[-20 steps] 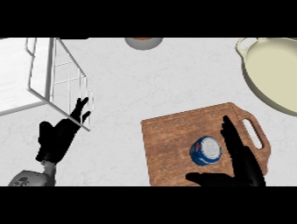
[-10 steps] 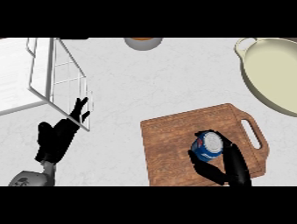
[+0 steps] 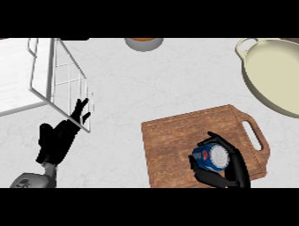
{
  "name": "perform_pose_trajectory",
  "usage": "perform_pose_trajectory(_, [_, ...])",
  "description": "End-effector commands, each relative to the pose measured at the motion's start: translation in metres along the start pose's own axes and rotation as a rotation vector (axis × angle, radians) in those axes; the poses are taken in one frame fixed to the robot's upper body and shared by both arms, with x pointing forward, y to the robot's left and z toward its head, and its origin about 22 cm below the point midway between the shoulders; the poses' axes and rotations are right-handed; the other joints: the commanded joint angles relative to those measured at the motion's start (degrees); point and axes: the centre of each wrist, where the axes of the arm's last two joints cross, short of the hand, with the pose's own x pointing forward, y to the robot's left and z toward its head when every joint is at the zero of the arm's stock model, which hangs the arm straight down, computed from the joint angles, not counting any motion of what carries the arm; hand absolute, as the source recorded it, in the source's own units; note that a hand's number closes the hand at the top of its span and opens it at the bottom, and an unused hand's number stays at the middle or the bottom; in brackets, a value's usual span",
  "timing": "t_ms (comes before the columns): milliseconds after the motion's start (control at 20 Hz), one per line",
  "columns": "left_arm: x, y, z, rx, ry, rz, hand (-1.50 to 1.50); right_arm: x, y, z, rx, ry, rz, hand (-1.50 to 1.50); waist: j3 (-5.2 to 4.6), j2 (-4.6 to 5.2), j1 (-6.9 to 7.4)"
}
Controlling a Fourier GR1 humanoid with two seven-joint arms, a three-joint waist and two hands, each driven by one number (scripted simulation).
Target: Pick the can from the cutting board and place it in the pot
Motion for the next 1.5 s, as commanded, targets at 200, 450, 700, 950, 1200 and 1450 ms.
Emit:
perform_pose_trajectory(200, [-0.008,0.005,0.008,0.029,0.051,0.04,0.0,0.01,-0.216,0.013,-0.212,-0.035,0.092,1.5,0.63,1.46,-3.36])
perform_pose_trajectory(450, [-0.008,-0.005,0.007,-0.01,0.047,0.046,0.0,0.042,-0.325,0.025,-0.283,-0.119,0.185,1.5,0.65,1.69,-1.39])
perform_pose_trajectory(700, [0.001,-0.012,-0.002,-0.049,0.04,0.001,0.0,0.041,-0.378,0.037,-0.33,-0.115,0.274,1.5,0.47,1.67,0.74])
perform_pose_trajectory(950, [-0.009,-0.022,-0.003,-0.045,0.055,0.015,0.0,0.053,-0.405,0.04,-0.341,-0.137,0.423,1.5,0.37,1.58,0.81])
perform_pose_trajectory(1200, [-0.014,-0.023,-0.004,-0.05,0.063,0.015,0.0,0.086,-0.411,0.011,-0.35,-0.199,0.552,1.5,0.16,1.32,0.38])
perform_pose_trajectory(1450, [-0.012,-0.012,0.009,-0.039,0.063,0.007,0.0,0.128,-0.422,-0.008,-0.373,-0.179,0.625,1.5,0.1,1.13,0.34])
